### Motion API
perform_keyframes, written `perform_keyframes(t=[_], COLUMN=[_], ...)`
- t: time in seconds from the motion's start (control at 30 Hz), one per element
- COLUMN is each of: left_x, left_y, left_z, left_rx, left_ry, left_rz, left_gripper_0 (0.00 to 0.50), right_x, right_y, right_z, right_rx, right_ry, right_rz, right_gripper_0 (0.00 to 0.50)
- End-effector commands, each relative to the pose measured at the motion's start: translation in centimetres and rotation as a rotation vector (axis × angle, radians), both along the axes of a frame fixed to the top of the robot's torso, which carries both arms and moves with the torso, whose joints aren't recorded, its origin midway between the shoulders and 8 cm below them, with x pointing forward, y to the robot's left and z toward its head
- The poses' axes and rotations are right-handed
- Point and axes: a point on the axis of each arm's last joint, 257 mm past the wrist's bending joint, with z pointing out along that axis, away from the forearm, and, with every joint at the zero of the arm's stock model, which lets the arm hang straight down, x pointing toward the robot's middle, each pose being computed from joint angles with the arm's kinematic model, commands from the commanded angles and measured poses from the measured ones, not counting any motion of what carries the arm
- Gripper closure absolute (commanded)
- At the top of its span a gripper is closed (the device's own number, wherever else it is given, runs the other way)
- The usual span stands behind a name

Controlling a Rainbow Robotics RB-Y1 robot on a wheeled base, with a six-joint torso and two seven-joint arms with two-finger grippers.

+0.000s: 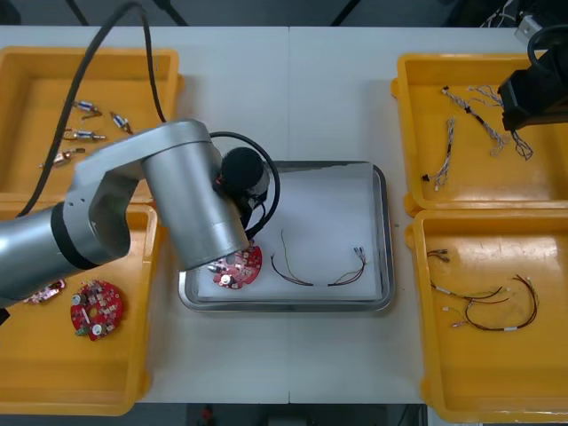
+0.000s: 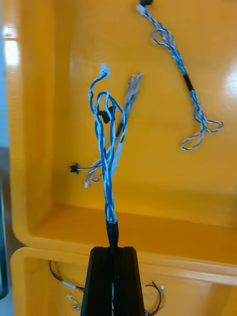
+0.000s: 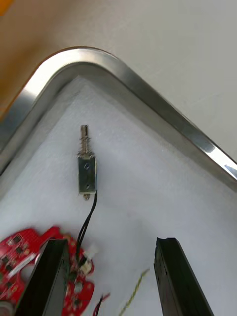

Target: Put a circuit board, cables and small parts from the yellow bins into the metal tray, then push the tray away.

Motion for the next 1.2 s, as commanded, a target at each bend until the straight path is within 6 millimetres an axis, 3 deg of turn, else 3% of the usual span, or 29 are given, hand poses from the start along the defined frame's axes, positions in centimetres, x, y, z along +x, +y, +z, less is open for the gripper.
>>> perform_keyframes(t=[0.03, 0.23, 0.33, 0.5, 0.67, 0.97, 1.2], left_x=[-0.7, -1.8, -1.9, -1.4, -0.3, 3.1, 5.3], left_y=[2.8, 7.1, 9.1, 12.6, 16.1, 21.4, 25.8], left_z=[6.1, 12.5, 14.8, 17.8, 19.9, 20.8, 19.5], left_rx=[-0.036, -0.074, -0.097, -0.143, -0.233, -0.404, -0.501], left_ry=[-0.002, 0.051, 0.069, 0.085, 0.106, 0.115, 0.137], left_rz=[0.026, 0.028, 0.043, 0.085, 0.158, 0.342, 0.500], left_gripper_0=[0.000, 0.000, 0.000, 0.000, 0.000, 0.000, 0.000], right_x=[-0.4, -0.5, -0.6, -0.8, -2.0, -4.5, -6.8], right_y=[-0.5, 0.4, 0.7, 1.1, 2.9, 7.8, 12.4], right_z=[2.5, 2.6, 2.5, 2.2, 1.9, 0.4, -2.9], right_rx=[-0.019, -0.028, -0.032, -0.045, -0.073, -0.139, -0.253], right_ry=[-0.052, -0.057, -0.055, -0.057, -0.096, -0.127, -0.084], right_rz=[0.060, 0.105, 0.123, 0.149, 0.214, 0.385, 0.581], right_gripper_0=[0.500, 0.500, 0.500, 0.500, 0.500, 0.500, 0.500])
